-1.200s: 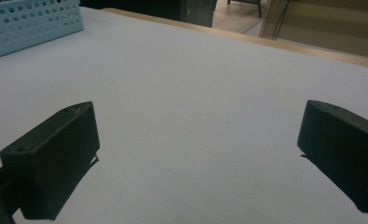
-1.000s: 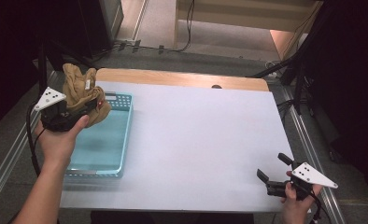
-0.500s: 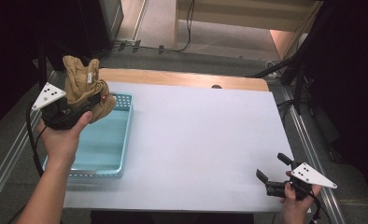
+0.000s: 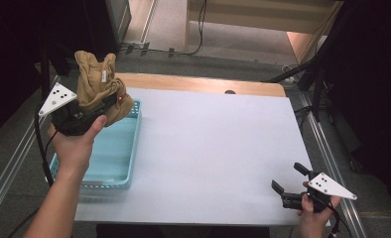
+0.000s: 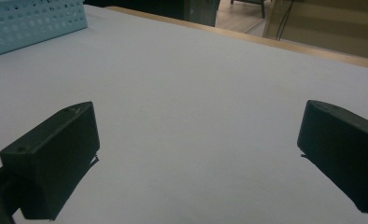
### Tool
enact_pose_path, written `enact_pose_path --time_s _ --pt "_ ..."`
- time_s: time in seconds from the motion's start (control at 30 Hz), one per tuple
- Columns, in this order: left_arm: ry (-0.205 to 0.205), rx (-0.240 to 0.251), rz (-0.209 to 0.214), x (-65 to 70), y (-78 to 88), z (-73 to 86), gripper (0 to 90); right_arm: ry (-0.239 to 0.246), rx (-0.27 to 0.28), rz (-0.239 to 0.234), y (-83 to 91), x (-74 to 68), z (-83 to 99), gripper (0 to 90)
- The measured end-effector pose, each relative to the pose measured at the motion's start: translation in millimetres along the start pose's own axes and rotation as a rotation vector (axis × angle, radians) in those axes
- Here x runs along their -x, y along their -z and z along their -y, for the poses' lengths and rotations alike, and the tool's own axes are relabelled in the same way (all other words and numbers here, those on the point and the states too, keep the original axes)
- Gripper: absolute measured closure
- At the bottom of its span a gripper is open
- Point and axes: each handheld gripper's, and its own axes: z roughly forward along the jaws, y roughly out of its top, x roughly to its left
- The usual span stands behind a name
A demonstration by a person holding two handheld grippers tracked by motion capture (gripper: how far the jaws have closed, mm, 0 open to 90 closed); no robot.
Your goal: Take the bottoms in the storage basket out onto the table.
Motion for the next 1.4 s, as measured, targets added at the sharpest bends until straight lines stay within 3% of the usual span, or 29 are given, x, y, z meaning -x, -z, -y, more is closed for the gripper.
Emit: enact_pose_path --time_s 0.6,1.07,1.4 --pt "-0.031 0.005 0.082 34.1 -20.3 -7.2 65.6 0.006 0.001 -0.002 -0.5 -0.5 0.0 0.0" --pt "-0.031 -0.012 0.156 59.9 -43.2 1.0 65.5 0.004 0.000 -0.005 -0.8 -0.7 0.1 0.0" --pt "-0.049 -0.052 0.220 82.4 -62.5 11.1 65.5 0.008 -0.002 -0.006 -2.0 0.0 0.8 0.0"
